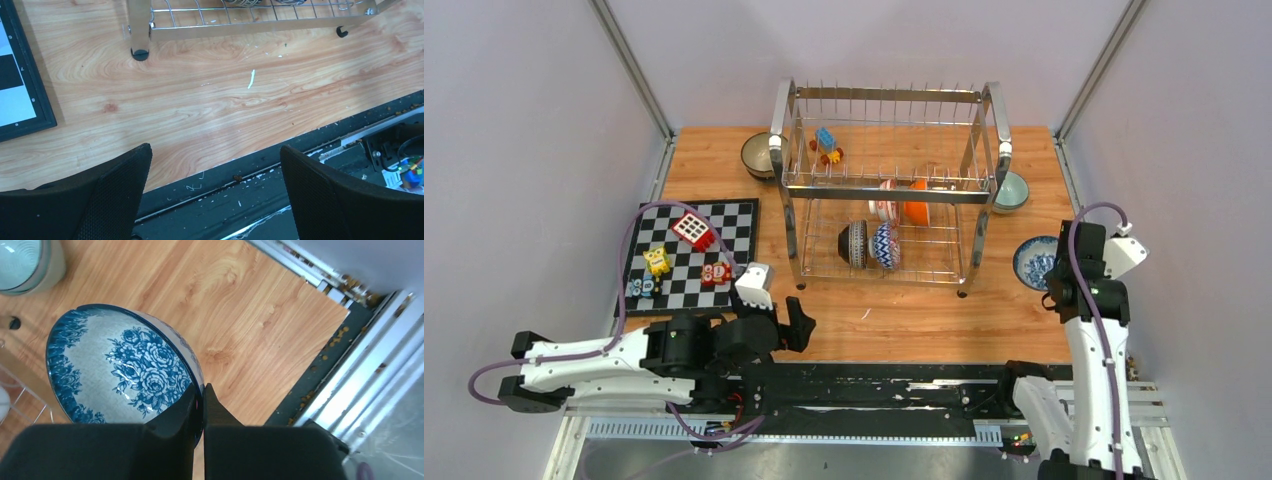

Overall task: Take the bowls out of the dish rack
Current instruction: Place the bowl at the center of the board.

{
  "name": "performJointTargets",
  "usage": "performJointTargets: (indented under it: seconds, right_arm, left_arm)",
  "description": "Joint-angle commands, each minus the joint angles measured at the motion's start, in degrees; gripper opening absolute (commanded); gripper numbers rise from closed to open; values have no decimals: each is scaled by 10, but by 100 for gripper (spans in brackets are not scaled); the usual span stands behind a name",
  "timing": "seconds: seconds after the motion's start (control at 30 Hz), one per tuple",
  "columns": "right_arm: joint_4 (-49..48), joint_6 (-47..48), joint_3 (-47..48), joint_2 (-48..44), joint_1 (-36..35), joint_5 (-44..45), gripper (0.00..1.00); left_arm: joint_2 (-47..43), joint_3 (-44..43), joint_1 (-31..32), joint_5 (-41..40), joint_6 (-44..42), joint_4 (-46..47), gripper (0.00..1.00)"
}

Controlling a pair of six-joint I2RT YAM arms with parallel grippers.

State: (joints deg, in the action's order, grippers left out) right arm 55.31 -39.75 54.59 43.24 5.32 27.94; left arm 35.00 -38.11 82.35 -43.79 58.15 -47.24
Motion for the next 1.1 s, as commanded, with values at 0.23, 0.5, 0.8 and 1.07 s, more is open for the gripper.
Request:
performJointTargets:
  seconds: [0.23, 0.5, 0.8, 1.07]
  right_arm:
    - [-174, -68, -92, 102, 101, -54, 2]
    - [-211, -62, -96, 159, 127, -113, 2]
    - [-262, -76, -102, 207, 144, -167, 2]
    - [-325, -79, -110, 258, 155, -193, 2]
  left_arm:
    - [-58, 59, 0, -7, 28, -8, 100]
    - [-82, 79, 1, -12, 40, 4, 100]
    - [-71, 87, 0, -7, 43, 15, 100]
    - [-60, 93, 0, -13, 36, 33, 100]
